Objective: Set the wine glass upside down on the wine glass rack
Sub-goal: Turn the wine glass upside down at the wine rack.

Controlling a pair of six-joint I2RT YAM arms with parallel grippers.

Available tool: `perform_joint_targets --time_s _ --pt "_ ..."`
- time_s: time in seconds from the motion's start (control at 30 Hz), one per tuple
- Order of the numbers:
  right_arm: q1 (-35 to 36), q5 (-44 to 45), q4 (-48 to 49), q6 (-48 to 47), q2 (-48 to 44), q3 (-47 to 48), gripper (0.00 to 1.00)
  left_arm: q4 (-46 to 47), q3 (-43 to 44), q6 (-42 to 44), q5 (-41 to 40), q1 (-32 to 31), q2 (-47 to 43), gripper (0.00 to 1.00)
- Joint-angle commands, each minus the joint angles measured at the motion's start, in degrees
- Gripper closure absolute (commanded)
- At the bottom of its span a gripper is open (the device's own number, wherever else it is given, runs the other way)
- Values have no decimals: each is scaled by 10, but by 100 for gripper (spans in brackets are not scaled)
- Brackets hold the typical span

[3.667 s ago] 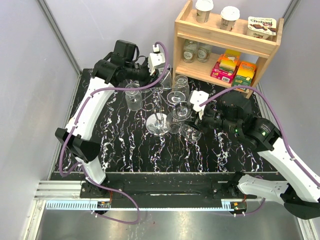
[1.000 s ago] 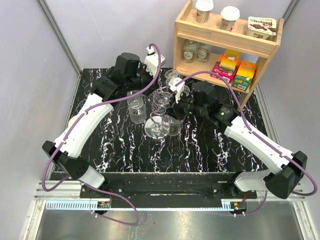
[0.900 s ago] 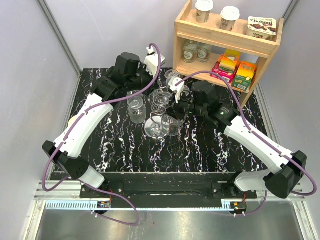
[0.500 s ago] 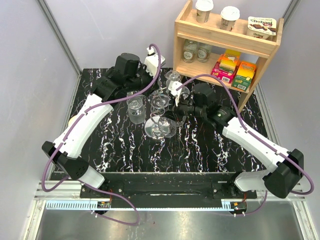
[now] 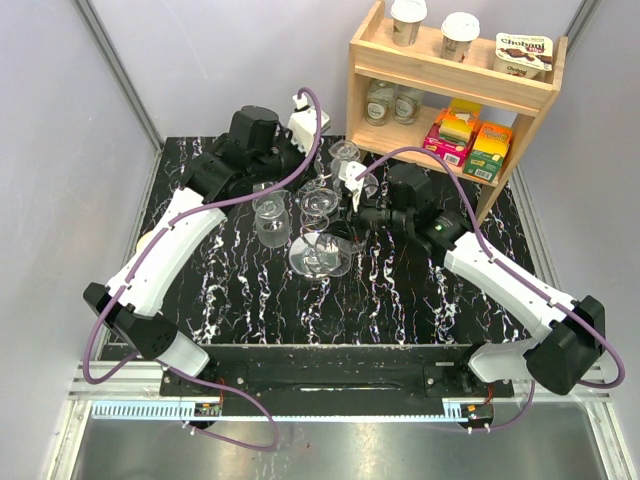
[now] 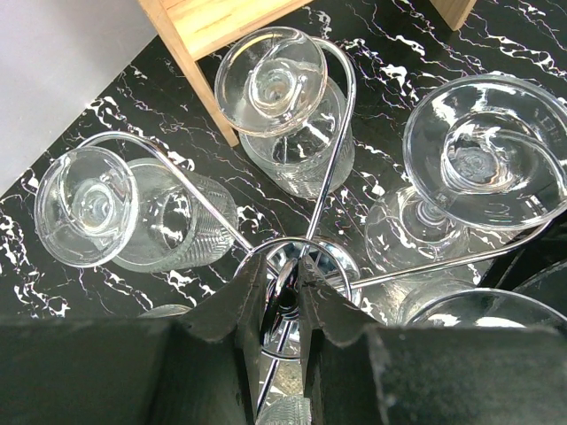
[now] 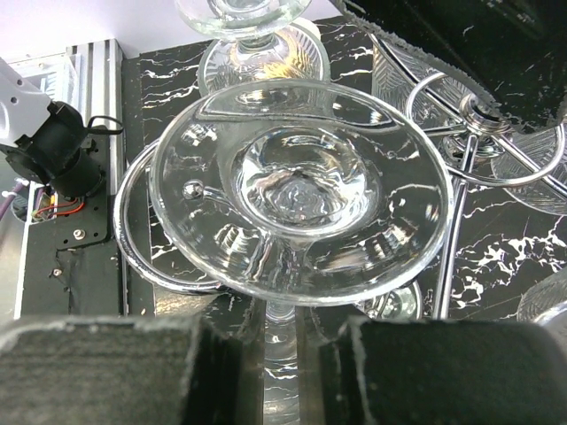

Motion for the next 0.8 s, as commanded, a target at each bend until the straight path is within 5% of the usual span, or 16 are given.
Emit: perform_joint_targets --time_s 0.0,0.77 --pt "31 -193 102 -3 -19 3 100 43 19 8 -27 -5 18 100" --pt "31 -248 316 140 -2 -77 100 44 25 21 -6 -5 36 100"
